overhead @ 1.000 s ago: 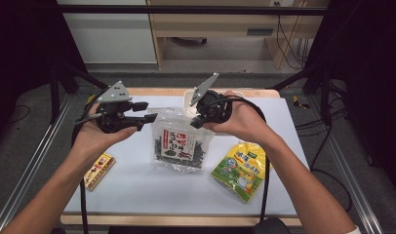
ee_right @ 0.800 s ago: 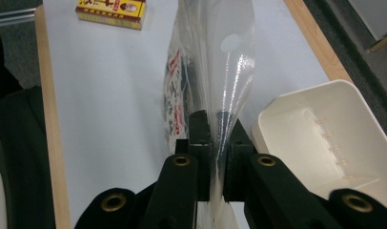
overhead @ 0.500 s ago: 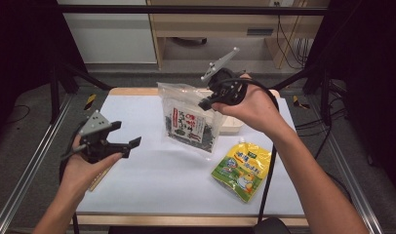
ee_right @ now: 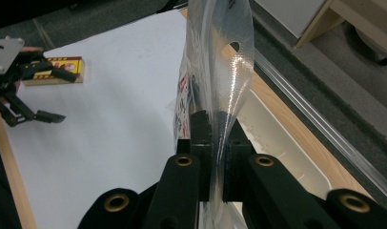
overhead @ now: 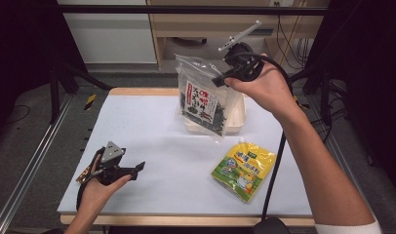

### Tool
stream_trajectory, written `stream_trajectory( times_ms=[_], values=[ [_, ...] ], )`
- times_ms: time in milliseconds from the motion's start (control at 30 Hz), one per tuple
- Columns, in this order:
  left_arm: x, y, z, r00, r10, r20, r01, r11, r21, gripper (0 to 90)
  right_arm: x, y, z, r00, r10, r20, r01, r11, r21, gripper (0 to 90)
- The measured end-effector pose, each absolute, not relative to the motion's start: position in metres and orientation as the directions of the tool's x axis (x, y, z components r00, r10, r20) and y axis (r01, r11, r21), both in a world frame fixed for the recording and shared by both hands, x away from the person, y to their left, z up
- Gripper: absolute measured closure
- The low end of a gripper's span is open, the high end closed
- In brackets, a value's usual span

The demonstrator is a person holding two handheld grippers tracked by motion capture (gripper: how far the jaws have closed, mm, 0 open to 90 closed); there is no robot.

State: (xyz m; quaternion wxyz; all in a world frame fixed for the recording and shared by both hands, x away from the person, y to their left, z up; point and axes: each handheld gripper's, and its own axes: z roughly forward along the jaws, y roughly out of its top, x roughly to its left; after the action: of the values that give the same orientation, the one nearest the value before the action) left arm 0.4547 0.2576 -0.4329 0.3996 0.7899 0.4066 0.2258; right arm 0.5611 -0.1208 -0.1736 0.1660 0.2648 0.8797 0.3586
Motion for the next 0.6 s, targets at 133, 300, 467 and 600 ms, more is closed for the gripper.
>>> stream_trajectory(
  times_ms=[133,300,467,600],
  values=[
    [0.457,0.258,-0.437,0.553,0.832,0.048,0.467,-0.357,0.809,11.6,0.570,-0.127,-0.175,-0.783,0.615,-0.092,0.369,0.579,0.727,86.9],
    [0.458,0.258,-0.440,0.548,0.835,0.048,0.481,-0.362,0.799,11.6,0.574,-0.132,-0.175,-0.777,0.624,-0.080,0.375,0.562,0.737,86.9],
    [0.459,0.258,-0.442,0.545,0.837,0.048,0.486,-0.362,0.795,11.4,0.575,-0.136,-0.174,-0.767,0.636,-0.080,0.372,0.544,0.752,87.0],
    [0.459,0.257,-0.443,0.549,0.834,0.050,0.492,-0.371,0.788,11.4,0.576,-0.138,-0.174,-0.760,0.645,-0.077,0.368,0.525,0.767,87.2]
  ],
)
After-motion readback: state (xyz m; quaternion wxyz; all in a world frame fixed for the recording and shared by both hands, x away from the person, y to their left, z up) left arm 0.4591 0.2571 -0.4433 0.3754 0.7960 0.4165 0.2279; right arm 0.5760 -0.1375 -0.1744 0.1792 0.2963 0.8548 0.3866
